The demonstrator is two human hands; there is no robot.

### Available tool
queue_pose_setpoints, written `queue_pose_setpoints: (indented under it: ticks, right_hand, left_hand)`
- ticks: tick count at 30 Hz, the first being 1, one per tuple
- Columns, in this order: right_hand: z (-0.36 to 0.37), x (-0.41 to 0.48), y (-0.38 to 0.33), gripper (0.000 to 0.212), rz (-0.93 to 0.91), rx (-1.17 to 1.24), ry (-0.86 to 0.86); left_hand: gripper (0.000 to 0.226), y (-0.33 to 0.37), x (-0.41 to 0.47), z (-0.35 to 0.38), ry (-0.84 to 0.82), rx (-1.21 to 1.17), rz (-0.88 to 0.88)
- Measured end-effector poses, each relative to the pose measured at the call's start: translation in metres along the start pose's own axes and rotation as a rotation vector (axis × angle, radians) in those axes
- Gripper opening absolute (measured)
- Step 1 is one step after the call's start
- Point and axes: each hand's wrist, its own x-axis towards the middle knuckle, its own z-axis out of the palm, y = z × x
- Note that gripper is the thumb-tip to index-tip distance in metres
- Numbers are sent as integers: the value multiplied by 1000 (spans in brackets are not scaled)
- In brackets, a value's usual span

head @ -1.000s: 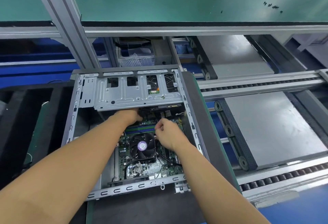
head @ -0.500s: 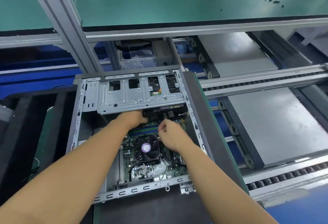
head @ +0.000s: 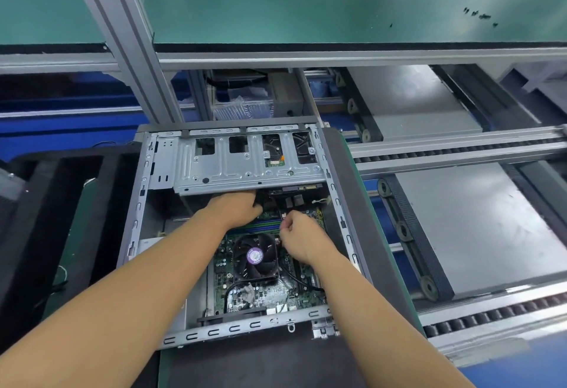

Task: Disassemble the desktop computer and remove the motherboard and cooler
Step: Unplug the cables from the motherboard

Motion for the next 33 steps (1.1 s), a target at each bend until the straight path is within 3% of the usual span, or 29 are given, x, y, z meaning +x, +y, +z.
queue_pose_setpoints:
  ticks: [3, 9, 13, 28, 33]
  right_hand:
    - [1, -1, -1, 18, -3, -12, -2]
    - [0, -1, -1, 20, -5, -17, -18]
    - [1, 0, -1, 19, -5, -15, -24]
    - [1, -2, -1, 19, 6, -7, -27]
    - [1, -1, 0, 19, 0, -6, -22]
  left_hand:
    - [49, 1, 7, -2, -63, -58, 5]
    - [78, 11, 24, -9, -301, -319, -162]
    - [62, 15, 30, -1, -250, -355, -117]
    - [43, 22, 34, 9, -91, -257, -69]
    - [49, 25, 33, 8, -125, -263, -112]
